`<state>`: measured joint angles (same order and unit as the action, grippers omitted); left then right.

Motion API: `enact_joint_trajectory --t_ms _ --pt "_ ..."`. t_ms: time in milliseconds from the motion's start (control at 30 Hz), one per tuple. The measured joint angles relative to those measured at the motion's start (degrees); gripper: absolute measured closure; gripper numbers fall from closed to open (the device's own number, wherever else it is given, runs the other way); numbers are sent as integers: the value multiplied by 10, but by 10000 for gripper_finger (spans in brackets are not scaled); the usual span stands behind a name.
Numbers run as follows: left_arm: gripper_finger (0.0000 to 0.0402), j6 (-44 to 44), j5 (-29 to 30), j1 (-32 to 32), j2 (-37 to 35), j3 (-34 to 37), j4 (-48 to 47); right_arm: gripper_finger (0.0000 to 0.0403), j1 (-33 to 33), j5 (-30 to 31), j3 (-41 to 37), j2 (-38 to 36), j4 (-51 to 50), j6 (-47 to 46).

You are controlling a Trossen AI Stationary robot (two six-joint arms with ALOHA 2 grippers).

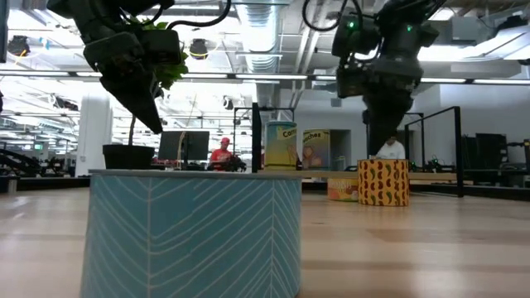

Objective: Pick and place cans onto a shelf
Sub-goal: Put the canned beans on the shelf

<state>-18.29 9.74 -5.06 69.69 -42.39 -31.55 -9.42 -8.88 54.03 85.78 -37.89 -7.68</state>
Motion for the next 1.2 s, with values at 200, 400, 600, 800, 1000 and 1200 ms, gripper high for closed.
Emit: enact_joint_trajectory --t_ms 200,400,600,800,1000,1200 --pt "401 -3 0 0 0 0 0 301 1 0 -18 -1 2 0" --pt "401 -3 0 0 0 0 1 301 1 1 -19 -1 7 -2" --pt "401 -1 2 0 0 0 1 301 1 1 -19 7 12 -4" --pt "401 0 11 0 0 0 5 301 6 0 -18 27 24 -10" --pt "401 1 13 0 0 0 17 304 9 6 -18 27 34 -17" --pt "401 2 16 0 0 0 17 366 8 11 -18 26 22 -39"
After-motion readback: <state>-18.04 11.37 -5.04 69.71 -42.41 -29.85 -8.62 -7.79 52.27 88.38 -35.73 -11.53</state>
